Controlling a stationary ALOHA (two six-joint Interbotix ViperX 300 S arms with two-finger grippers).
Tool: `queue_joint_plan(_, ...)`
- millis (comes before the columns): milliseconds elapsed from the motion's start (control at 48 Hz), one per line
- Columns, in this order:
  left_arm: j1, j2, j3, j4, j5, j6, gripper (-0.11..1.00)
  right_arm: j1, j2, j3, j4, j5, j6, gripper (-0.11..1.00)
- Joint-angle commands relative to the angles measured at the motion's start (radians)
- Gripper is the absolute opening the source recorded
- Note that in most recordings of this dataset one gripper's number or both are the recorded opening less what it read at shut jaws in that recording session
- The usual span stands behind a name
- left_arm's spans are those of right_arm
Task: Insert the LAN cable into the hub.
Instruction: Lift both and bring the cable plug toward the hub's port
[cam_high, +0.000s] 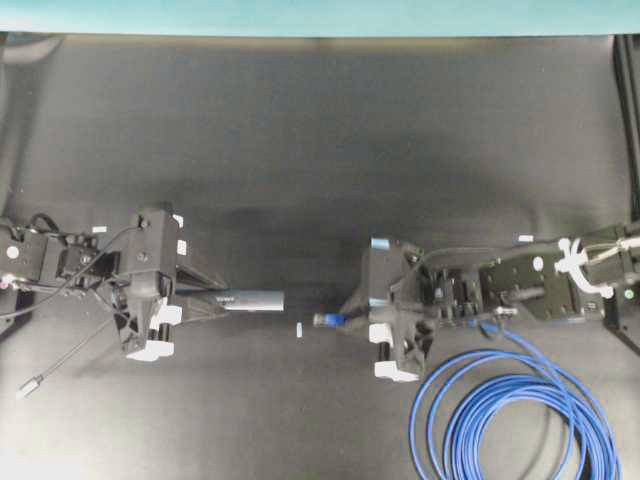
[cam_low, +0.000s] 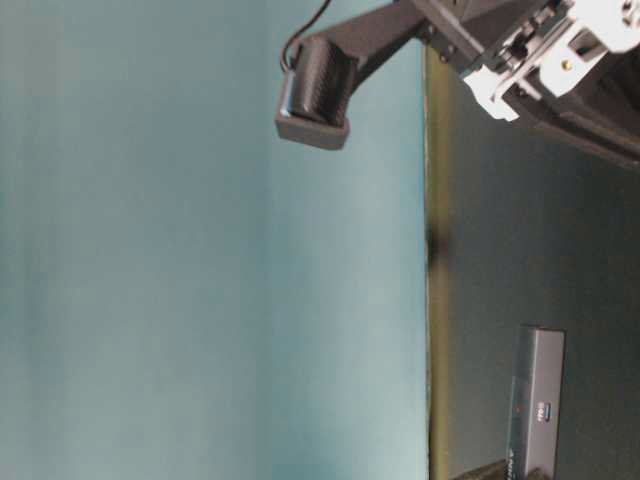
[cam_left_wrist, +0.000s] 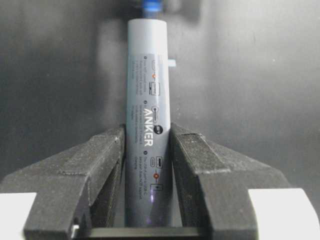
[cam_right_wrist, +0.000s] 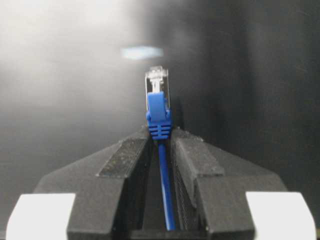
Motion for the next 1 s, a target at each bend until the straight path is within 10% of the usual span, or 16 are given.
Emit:
queue_joint_plan(0,0.002,-0.021,-0.031,0.002,0.023,0.0,0.28,-0.009,-0.04,-0.002,0.006,0.003,0.023,0.1)
queue_joint_plan(979,0.009,0.009,-0.167,0.003,0.225,0.098,0.28,-0.055,-0.12,-0.092,-0.005,0.198,0.072,0.1)
